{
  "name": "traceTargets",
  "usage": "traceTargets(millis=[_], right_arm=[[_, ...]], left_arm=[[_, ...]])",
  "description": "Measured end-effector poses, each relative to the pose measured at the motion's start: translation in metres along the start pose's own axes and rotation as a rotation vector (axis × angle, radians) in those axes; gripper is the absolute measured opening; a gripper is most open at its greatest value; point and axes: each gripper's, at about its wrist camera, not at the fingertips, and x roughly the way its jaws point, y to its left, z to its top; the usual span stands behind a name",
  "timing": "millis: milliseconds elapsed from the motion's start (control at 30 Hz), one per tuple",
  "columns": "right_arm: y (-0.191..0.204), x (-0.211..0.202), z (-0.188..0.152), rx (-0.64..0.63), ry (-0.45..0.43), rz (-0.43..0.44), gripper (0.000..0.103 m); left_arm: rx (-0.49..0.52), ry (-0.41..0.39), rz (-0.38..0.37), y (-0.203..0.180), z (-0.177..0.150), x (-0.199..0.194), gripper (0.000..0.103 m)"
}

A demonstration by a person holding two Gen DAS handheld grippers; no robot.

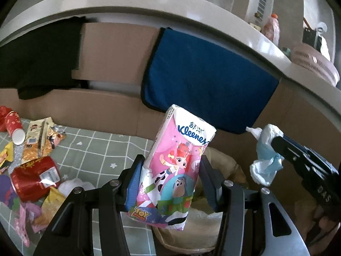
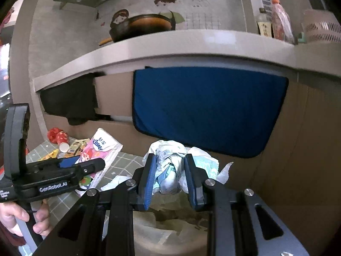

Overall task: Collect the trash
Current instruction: 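Carry both held items over the trash bin and open both grippers, then move both tools back toward the trash pile on the table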

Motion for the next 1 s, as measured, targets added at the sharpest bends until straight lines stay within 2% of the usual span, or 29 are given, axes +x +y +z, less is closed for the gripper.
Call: traceTargets(millis=[267,300,367,400,433,500,567,700,767,867,1000], right_arm=[[-0.016,0.022,-0.011,0.053,0.038,0.018,0.028],[-0.019,0.023,-0.012,0.068,0.032,0.031,0.028],[-0.024,0.026,-0.013,0.102,0.037,0.054,0.036],[-0.028,0.027,-0.015,0.129,0.039,0.064,0.046],[-0.032,0.028,-0.015,0.145,0.038,0.068,0.050],[-0.035,0.030,-0.018,0.163,0.046,0.056,0.050],[-0.036,0.032,-0.022,0.163,0.057,0.042,0.050],[-0.033,0.031,-0.027,0.152,0.060,0.018,0.050],[-0.029,0.030,-0.027,0.148,0.059,0.015,0.050],[-0.023,0.029,-0.028,0.133,0.060,0.023,0.050],[-0.007,0.027,-0.028,0.119,0.061,0.055,0.050]], left_arm=[[-0.001,0.050,-0.045,0.000,-0.002,0.022,0.052],[-0.007,0.062,-0.077,0.001,-0.001,0.025,0.053],[-0.008,0.093,-0.172,0.004,0.002,0.033,0.056],[0.001,0.112,-0.235,0.006,0.003,0.037,0.057],[0.007,0.127,-0.262,0.007,0.003,0.038,0.057],[0.003,0.135,-0.255,0.010,0.005,0.040,0.057],[-0.029,0.109,-0.242,0.017,0.007,0.036,0.057],[-0.088,0.090,-0.278,0.028,0.011,0.028,0.059],[-0.086,0.080,-0.253,0.030,0.011,0.021,0.059],[-0.064,0.043,-0.177,0.035,0.008,0.002,0.059],[-0.035,0.007,-0.039,0.056,-0.004,-0.030,0.059]])
